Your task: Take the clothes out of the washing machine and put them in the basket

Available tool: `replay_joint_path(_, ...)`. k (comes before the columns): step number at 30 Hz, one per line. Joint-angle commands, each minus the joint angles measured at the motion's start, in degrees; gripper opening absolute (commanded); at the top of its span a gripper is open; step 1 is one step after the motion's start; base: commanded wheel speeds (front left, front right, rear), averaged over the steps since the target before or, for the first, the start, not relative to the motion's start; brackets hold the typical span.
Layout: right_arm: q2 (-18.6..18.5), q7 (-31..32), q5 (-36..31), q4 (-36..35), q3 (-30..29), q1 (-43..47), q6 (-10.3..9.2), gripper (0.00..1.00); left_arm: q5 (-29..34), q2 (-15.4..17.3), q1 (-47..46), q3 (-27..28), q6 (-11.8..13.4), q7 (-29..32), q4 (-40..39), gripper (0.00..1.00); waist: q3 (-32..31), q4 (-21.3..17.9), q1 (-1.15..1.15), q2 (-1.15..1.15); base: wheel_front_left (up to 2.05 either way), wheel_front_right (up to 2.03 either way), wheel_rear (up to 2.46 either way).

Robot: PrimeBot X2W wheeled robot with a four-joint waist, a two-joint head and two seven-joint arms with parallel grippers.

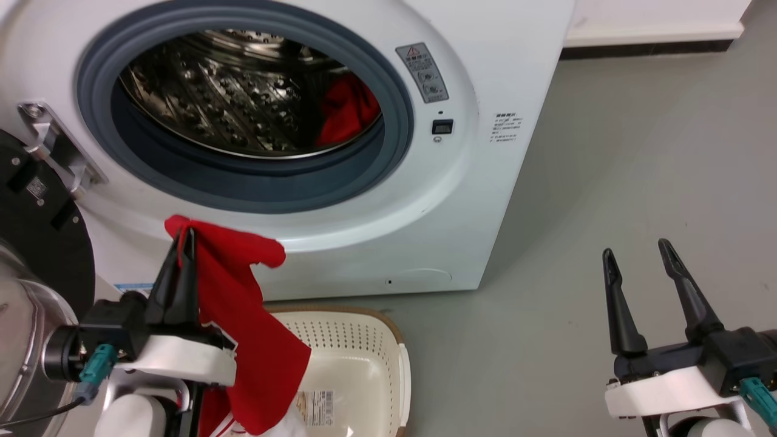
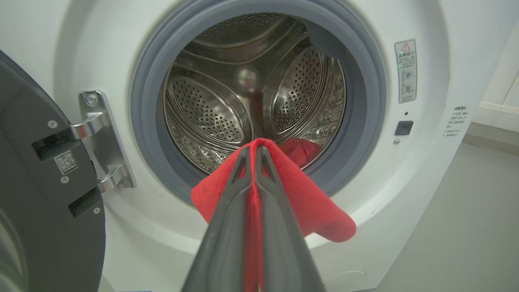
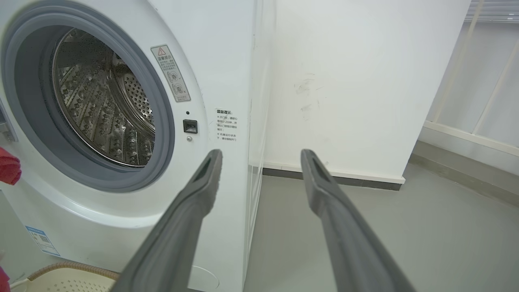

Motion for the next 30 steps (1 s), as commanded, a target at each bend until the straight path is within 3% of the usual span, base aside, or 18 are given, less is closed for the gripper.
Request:
replay_joint_path(1,0.0,-0.1,-0.4,-0.2,-0.1,-1.2,-0.06,1.0,0.2,0.2,0.2,-0.1,-0.3,0.1,0.3,0.0,1.1,0.3,0.01,0.0,0.0,0.0,0.0)
replay_joint_path(12,0.0,-0.1,-2.5,-1.3,-0.5,-4.2,-0.06,1.0,1.5,-0.5,-3.7,-3.6,-1.3,-0.4,19.8,0.0,11.4,0.3,0.01,0.0,0.0,0.0,0.0)
replay_joint_path(24,0.0,-0.1,-4.4,-4.2,-1.9,-7.9,-0.06,1.0,3.1,-1.9,-19.1,-5.8,-3.2,-2.2,45.1,0.0,24.5,-0.8,0.01,0.0,0.0,0.0,0.0)
replay_joint_path(30,0.0,-0.1,-4.2,-5.9,-2.7,-9.1,-0.06,1.0,4.4,-1.7,-26.5,-7.0,-3.9,-2.5,54.0,0.0,30.9,-1.8,0.01,0.0,0.0,0.0,0.0)
